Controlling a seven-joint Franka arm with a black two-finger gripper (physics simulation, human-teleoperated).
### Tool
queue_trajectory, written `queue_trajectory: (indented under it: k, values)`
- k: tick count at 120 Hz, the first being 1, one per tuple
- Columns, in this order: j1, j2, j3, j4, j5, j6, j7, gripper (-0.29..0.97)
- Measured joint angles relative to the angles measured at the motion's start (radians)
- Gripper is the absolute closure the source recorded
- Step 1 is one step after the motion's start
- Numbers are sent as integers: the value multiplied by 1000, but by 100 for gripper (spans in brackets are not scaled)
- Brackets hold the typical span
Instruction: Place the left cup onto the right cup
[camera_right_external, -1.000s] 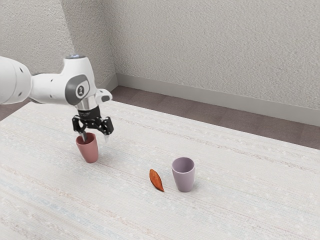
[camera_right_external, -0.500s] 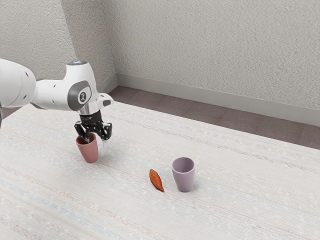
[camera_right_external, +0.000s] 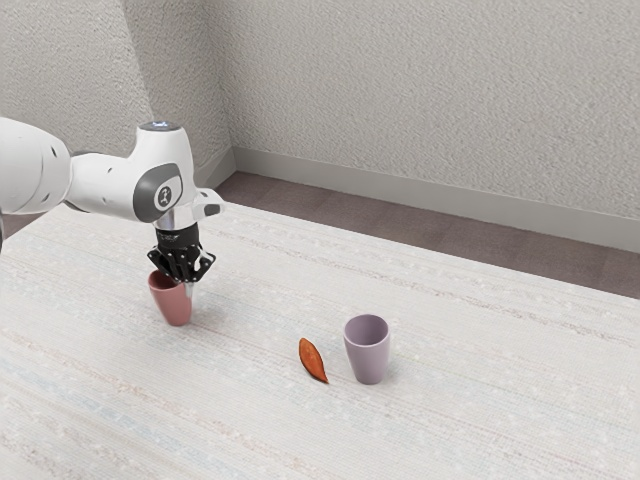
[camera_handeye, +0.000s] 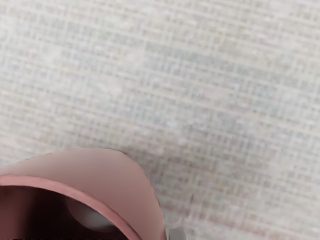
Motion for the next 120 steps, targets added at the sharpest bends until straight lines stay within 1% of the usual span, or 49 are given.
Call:
queue_trajectory:
  k: [12,28,44,63,71,93,103,120]
  values:
    - [-1,-11,0,0,3,-5,-2,77]
    - [-8,-70,-4,12,26,-46,-9,78]
    - [-49,-137,-13,50,36,-118,-23,78]
    - [-72,-191,-102,105,36,-215,-55,78]
    - [-71,-195,-149,146,33,-258,-74,78]
    - [-76,-183,-272,198,27,-332,-141,78]
    - [-93,-170,-300,218,27,-351,-174,78]
    - [-154,-156,-311,230,35,-370,-229,79]
